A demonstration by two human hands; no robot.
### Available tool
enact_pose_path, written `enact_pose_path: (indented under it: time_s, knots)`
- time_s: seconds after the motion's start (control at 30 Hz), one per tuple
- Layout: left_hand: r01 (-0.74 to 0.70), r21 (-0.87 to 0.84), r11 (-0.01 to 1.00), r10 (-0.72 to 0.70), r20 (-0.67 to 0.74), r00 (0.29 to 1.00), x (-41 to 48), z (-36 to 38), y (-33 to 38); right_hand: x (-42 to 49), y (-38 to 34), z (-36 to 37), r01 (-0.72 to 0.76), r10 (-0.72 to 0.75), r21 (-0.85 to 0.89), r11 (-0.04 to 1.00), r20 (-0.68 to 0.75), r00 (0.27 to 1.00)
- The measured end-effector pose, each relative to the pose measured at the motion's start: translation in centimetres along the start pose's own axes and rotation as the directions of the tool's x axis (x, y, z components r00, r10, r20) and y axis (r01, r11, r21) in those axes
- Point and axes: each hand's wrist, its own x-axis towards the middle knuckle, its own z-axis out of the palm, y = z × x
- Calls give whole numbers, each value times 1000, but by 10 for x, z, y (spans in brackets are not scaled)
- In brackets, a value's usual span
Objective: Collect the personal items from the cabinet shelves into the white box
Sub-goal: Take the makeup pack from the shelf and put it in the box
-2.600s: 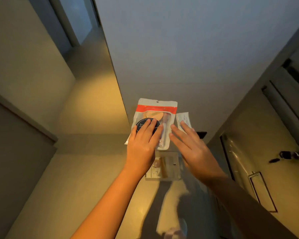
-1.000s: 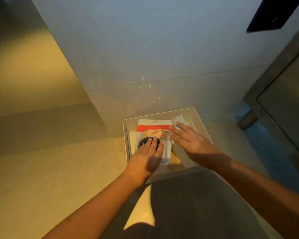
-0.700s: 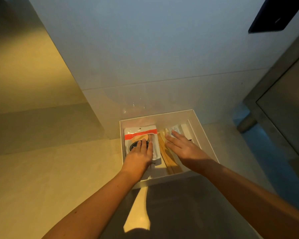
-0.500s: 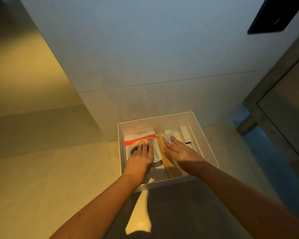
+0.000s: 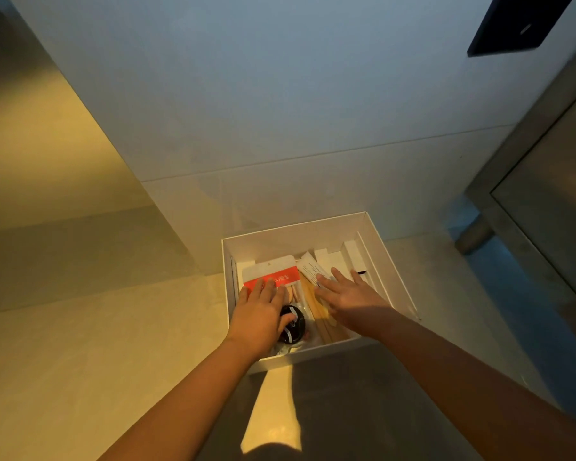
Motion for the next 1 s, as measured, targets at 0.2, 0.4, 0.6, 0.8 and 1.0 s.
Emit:
enact_pose_path:
  time_s: [0.2, 0.4, 0.6, 0.8, 1.0]
  knots:
    - [33, 16, 999, -30, -155, 987, -3, -24, -6, -5, -11, -17, -27, 30, 63, 998, -41, 999]
    - [58, -58, 997, -69, -231, 970, -9, -66, -6, -4, -26, -67, -71, 91, 156, 985, -123, 988]
    - [124, -107, 987, -139, -147, 979, -35, -118, -1, -39, -40, -126, -124, 164, 277, 953, -125, 979]
    - [85, -125, 988, -94, -66, 993, -73, -206, 17, -95, -45, -216, -226, 296, 455, 861, -87, 951]
    - [83, -249, 965, -134, -199, 971, -102, -328, 35, -144, -40, -339, -214, 339, 505, 836, -167, 926]
